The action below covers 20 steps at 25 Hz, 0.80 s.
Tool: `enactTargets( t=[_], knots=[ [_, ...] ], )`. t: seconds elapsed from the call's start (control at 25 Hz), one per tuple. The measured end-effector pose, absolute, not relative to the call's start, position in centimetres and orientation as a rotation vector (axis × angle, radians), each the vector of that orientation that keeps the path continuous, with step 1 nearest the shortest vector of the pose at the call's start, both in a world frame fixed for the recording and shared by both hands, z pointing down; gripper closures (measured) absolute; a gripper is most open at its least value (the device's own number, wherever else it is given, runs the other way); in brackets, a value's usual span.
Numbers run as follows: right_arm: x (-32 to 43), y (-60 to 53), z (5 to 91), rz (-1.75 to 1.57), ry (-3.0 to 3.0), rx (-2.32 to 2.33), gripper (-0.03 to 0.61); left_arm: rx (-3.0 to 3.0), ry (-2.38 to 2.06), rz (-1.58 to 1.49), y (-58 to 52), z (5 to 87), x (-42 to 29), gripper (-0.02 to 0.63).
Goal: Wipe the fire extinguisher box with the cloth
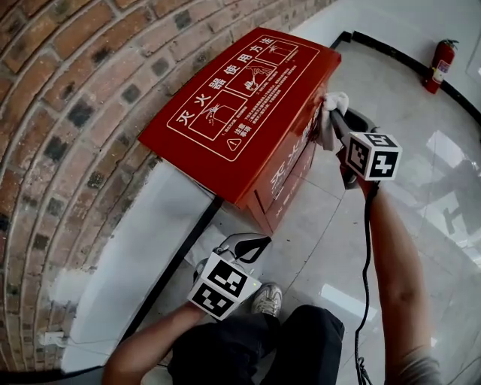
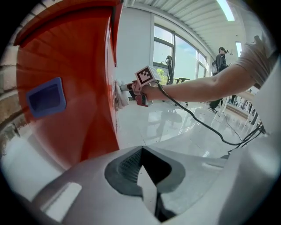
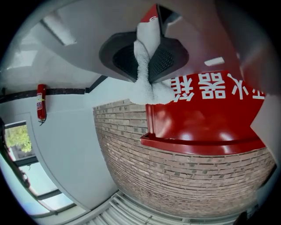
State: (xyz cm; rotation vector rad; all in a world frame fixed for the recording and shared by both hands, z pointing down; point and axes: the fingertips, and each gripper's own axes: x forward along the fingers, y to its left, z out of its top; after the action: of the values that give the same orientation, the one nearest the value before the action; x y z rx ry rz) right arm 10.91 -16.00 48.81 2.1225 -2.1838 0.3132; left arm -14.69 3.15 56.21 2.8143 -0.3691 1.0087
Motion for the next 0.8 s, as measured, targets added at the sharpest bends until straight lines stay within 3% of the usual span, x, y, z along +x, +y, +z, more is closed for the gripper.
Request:
enactTargets(
  t=[0.8],
  knots=[
    [-9.4,-2.8,51.7,0.295,-2.538,1.576,0.48,2.751,-0.607,0.985,4.8,55.7,-16.9,0.614]
  ],
)
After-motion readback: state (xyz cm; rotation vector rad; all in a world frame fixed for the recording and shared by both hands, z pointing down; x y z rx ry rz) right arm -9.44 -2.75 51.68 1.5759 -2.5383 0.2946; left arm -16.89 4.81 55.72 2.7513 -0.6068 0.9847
